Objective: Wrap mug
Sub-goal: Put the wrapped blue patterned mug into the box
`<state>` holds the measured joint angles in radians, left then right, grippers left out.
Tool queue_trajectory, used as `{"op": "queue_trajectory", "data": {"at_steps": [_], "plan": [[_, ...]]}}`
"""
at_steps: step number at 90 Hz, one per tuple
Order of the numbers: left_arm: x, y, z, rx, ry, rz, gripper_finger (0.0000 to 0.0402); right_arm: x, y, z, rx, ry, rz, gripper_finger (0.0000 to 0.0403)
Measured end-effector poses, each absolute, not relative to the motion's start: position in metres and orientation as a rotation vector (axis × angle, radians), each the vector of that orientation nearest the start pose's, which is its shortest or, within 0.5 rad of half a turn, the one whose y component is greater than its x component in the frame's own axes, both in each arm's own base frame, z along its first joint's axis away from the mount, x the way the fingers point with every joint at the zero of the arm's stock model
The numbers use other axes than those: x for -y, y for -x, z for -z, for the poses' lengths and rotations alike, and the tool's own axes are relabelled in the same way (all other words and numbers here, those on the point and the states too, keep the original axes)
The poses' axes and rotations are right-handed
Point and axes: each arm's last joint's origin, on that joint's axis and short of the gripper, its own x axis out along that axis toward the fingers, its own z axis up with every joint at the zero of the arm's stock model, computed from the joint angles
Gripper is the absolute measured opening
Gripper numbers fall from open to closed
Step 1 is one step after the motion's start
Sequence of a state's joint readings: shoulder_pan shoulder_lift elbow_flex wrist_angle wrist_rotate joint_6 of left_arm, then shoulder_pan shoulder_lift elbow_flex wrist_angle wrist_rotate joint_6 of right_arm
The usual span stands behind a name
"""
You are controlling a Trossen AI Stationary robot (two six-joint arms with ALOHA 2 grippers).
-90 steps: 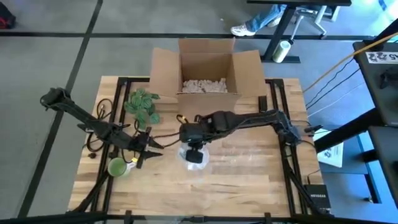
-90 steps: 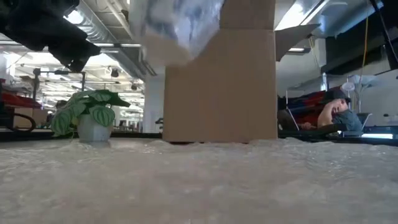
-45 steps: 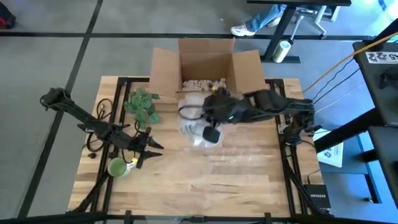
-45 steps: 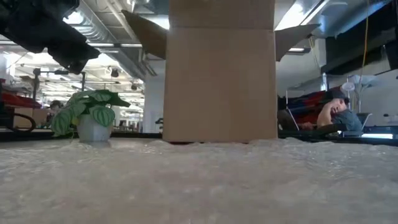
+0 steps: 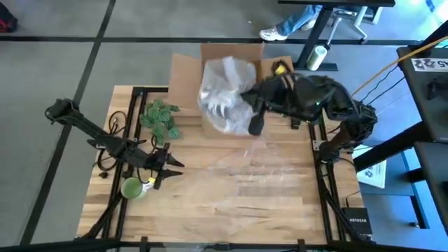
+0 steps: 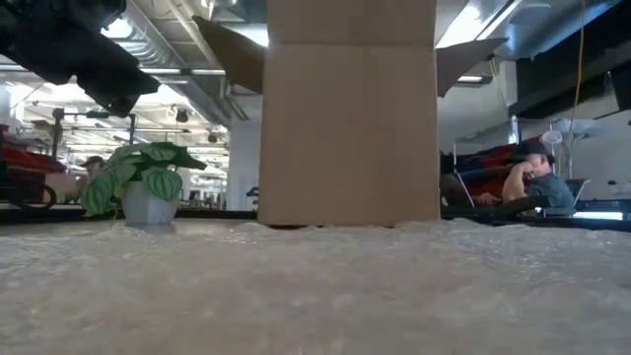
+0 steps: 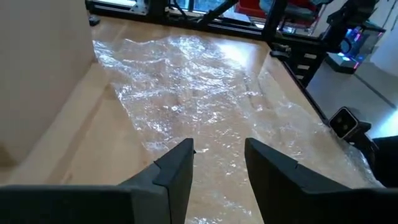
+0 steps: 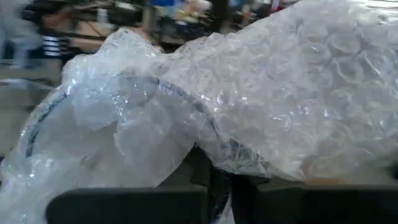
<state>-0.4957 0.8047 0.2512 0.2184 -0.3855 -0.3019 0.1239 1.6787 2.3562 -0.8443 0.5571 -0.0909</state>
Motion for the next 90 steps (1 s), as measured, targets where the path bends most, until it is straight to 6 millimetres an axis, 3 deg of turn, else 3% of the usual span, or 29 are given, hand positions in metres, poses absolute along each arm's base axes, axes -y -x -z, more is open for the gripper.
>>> {"op": "queue_trajectory", "data": {"at_steps": [33, 43, 66, 90], "plan": [[0.069, -0.151, -0.185, -0.311, 0.141, 0.05, 0.0129, 0.06, -0.292, -0.548, -0.194, 0.078, 0.565, 0.0004], [0.068, -0.152, -0.185, -0.3, 0.129, 0.008, 0.0129, 0.082, -0.294, -0.539, -0.255, 0.069, 0.633, 0.0004], [0.067, -0.152, -0.185, -0.298, 0.131, -0.005, 0.0129, 0.134, -0.316, -0.489, -0.535, -0.114, 0.471, 0.0003], [0.067, -0.152, -0.185, -0.299, 0.133, -0.006, 0.0129, 0.157, -0.327, -0.448, -0.767, -0.248, 0.335, 0.0003]]}}
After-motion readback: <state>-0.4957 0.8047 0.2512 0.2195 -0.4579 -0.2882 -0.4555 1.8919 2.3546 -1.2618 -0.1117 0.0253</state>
